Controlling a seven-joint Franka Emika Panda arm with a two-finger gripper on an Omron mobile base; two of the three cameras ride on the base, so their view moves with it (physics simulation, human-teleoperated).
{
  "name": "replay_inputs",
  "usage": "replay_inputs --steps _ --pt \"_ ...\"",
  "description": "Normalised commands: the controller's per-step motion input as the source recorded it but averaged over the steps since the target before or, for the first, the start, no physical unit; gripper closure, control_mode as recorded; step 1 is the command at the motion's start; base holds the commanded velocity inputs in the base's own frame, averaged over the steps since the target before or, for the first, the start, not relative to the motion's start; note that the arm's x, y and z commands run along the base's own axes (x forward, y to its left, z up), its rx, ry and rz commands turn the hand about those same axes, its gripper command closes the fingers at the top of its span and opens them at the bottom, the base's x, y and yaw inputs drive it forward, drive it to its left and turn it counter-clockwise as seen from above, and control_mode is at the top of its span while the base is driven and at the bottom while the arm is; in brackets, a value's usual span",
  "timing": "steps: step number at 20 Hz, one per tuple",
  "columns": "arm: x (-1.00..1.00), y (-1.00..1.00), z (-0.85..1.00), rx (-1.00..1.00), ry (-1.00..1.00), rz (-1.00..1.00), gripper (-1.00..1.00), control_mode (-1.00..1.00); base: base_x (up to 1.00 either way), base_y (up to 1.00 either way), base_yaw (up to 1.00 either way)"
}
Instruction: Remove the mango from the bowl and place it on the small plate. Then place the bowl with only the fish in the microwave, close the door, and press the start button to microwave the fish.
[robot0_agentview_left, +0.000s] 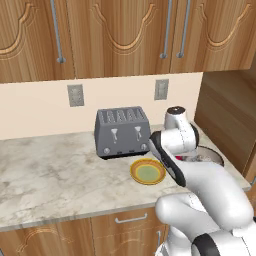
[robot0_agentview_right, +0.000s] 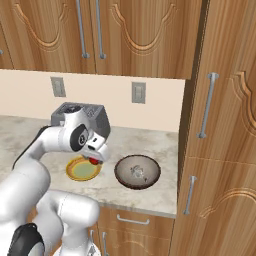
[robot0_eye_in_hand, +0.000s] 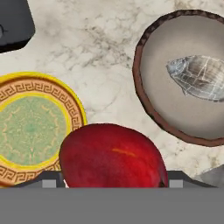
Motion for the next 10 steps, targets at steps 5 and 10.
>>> replay_inputs --steps 5,10 --pt "0.21 0.90 -0.43 -0.07 0.08 0.12 1.00 -1.00 0.00 0.00 0.00" --pt "0.09 0.09 -0.34 0.00 0.11 0.01 1.00 -1.00 0.00 0.00 0.00"
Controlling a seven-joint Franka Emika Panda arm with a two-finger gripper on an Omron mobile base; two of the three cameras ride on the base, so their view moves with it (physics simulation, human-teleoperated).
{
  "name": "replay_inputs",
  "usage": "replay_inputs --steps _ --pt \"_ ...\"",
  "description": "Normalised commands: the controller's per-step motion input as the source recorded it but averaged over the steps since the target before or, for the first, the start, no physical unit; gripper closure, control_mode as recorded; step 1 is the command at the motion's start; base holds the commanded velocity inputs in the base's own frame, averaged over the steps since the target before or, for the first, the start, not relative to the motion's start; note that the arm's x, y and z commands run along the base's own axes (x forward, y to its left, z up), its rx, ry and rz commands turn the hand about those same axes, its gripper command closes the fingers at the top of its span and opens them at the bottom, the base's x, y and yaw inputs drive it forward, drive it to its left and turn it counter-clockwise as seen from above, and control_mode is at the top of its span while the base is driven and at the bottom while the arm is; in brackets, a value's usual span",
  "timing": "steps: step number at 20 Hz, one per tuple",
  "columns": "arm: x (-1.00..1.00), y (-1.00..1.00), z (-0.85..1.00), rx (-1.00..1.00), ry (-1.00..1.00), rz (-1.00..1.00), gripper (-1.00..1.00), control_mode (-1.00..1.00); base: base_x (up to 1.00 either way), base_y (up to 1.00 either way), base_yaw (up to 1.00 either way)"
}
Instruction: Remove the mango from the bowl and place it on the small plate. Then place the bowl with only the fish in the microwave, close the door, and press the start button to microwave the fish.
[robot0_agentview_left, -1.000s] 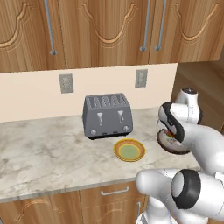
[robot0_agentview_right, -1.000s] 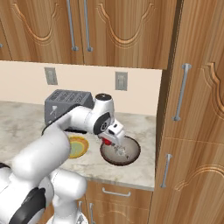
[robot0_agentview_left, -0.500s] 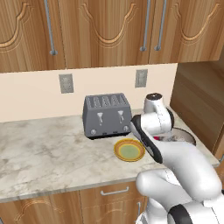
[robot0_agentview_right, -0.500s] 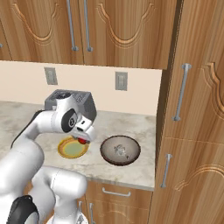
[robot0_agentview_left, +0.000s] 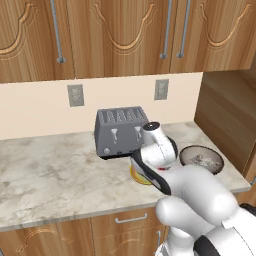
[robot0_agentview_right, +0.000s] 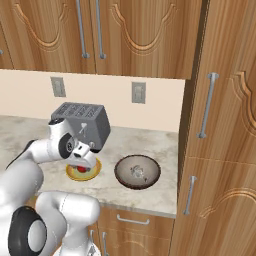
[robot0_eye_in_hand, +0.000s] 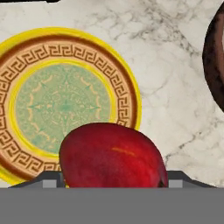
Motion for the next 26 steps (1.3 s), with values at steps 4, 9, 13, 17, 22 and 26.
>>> replay_inputs --steps 4,9,13,17,22,26 --pt "0.22 0.00 -0.27 0.00 0.08 0.00 1.00 -1.00 0.00 0.00 0.00" --pt "0.25 0.01 -0.20 0.00 0.05 0.05 1.00 -1.00 0.00 0.00 0.00" --pt "0.31 0.21 -0.20 0.00 0.04 0.03 1.00 -1.00 0.00 0.00 0.00" --pt "0.25 0.31 -0.09 0.00 0.04 0.00 1.00 -1.00 0.00 0.00 0.00" --pt "0.10 0.03 -0.41 0.00 0.00 0.00 -1.00 -1.00 0.00 0.00 0.00" --pt "0.00 0.00 -0.20 0.00 -0.02 0.00 -1.00 -1.00 0.00 0.00 0.00"
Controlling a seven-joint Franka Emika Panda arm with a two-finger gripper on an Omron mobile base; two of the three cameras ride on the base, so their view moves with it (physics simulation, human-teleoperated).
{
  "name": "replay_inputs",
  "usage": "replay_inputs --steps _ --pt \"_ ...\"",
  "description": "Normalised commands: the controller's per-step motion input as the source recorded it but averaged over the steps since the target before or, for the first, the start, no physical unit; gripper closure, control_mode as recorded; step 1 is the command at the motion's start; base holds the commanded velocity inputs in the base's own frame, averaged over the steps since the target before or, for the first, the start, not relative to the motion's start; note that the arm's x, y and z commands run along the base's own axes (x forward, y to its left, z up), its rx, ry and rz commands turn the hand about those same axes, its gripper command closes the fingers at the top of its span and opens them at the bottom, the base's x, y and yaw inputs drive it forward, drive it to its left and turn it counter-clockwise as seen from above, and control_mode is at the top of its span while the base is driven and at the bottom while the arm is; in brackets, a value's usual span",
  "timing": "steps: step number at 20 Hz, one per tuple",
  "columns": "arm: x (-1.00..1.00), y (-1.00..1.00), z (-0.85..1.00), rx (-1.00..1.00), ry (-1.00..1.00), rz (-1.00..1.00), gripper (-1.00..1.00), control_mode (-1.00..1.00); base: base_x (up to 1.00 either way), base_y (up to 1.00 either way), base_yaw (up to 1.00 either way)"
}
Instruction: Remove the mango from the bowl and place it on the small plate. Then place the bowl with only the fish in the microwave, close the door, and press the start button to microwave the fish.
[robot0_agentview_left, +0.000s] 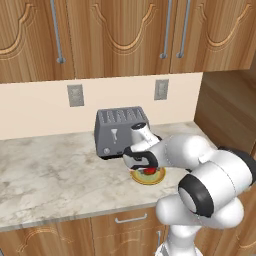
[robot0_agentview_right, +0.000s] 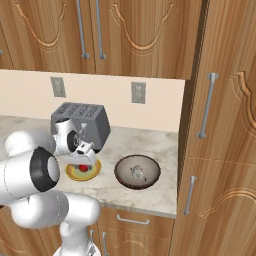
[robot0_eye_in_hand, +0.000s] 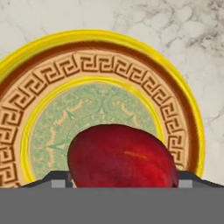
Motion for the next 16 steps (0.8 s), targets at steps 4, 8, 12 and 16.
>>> replay_inputs --steps 4,8,12,16 --pt "-0.07 0.00 -0.03 0.00 -0.07 0.00 -1.00 -1.00 0.00 0.00 0.00" --pt "-0.22 -0.01 0.17 0.00 -0.10 0.00 -1.00 -1.00 0.00 0.00 0.00" --pt "-0.38 -0.13 0.44 0.00 -0.16 0.00 -1.00 -1.00 0.00 0.00 0.00" --pt "-0.54 -0.52 0.51 0.00 -0.14 -0.02 -1.00 -1.00 0.00 0.00 0.00"
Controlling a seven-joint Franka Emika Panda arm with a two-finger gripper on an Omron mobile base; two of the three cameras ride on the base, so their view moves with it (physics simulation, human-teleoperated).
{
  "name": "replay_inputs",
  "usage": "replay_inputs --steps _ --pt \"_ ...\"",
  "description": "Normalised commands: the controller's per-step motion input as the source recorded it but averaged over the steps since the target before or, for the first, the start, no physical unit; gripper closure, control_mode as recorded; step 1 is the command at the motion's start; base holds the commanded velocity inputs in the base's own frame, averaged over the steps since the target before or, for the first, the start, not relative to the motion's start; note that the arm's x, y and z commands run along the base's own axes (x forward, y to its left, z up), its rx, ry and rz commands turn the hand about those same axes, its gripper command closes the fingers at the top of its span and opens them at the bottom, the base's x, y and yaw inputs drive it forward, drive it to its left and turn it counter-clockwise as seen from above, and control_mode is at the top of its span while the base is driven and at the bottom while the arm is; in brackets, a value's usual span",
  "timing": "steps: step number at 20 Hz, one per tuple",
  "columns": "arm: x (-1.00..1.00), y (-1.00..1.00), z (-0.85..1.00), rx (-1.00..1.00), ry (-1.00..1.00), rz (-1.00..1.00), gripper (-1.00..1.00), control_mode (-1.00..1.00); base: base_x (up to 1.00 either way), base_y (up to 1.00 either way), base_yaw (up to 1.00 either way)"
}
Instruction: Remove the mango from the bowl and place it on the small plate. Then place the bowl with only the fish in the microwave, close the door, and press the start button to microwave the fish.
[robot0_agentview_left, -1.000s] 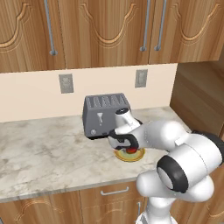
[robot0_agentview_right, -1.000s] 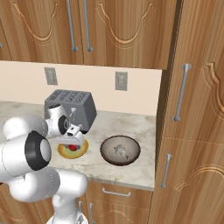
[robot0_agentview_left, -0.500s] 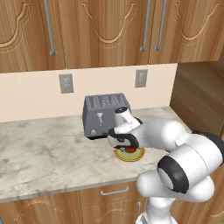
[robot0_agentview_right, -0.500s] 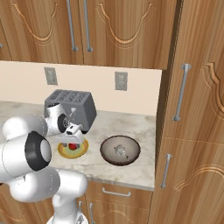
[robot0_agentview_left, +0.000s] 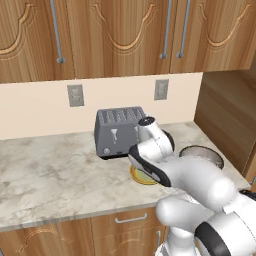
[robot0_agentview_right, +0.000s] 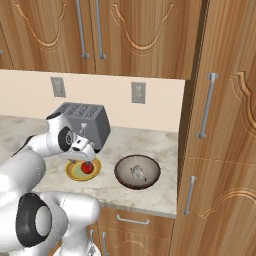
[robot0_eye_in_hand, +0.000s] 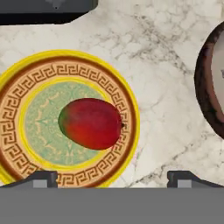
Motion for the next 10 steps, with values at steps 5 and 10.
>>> replay_inputs --steps 5,10 --pt "-0.63 -0.94 0.08 0.12 -0.08 -0.17 -1.00 -1.00 0.00 0.00 0.00" --pt "-0.57 -0.87 0.08 0.19 -0.13 -0.29 -1.00 -1.00 0.00 0.00 0.00"
